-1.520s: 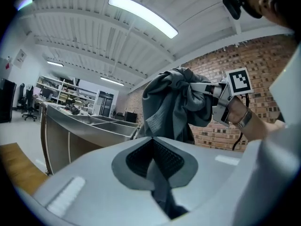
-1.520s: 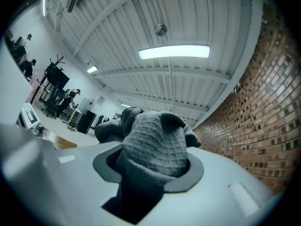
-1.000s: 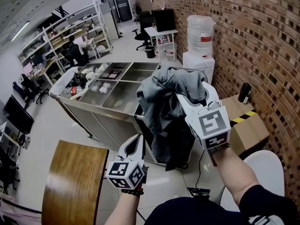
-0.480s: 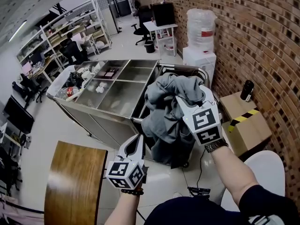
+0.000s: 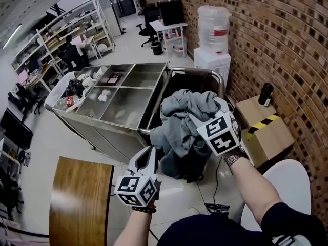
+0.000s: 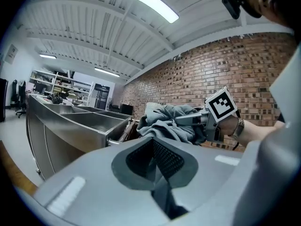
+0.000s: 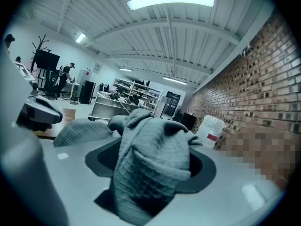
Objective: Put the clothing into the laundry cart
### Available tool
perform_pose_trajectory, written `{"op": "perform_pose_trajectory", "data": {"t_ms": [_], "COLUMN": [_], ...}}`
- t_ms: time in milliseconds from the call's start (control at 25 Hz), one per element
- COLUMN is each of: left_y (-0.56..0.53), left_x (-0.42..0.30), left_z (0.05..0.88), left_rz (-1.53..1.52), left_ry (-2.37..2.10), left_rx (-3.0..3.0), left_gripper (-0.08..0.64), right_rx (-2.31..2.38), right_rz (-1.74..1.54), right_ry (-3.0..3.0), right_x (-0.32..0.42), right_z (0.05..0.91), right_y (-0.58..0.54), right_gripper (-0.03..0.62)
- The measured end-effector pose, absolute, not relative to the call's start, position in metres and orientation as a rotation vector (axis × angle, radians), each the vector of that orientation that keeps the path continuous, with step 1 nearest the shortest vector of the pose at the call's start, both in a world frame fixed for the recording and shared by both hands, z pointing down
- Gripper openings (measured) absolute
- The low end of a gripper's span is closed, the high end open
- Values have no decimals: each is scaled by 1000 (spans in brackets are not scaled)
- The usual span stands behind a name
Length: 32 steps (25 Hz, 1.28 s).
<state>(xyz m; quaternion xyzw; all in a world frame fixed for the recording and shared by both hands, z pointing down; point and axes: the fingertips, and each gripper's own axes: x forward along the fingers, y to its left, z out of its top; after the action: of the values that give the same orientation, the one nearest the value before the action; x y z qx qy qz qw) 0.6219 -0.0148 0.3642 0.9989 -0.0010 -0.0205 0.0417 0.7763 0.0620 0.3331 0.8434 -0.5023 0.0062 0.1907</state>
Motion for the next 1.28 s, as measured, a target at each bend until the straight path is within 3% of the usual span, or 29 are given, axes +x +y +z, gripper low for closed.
{"op": "perform_pose_trajectory", "data": {"t_ms": [720, 1280], "left_y": [24, 56], "left_x": [602, 536], "left_z": [365, 339], "left_rz": [-74, -94], "left_ry": [106, 208], "left_rx": [3036, 3031], "left_gripper": [2, 2], "right_rx": [2415, 2435], "right_rz": [237, 211], "right_ry": [-1408, -1327], "right_x": [762, 682], "right_z": [364, 341], "right_y": [112, 150], "right_gripper": [336, 336]}}
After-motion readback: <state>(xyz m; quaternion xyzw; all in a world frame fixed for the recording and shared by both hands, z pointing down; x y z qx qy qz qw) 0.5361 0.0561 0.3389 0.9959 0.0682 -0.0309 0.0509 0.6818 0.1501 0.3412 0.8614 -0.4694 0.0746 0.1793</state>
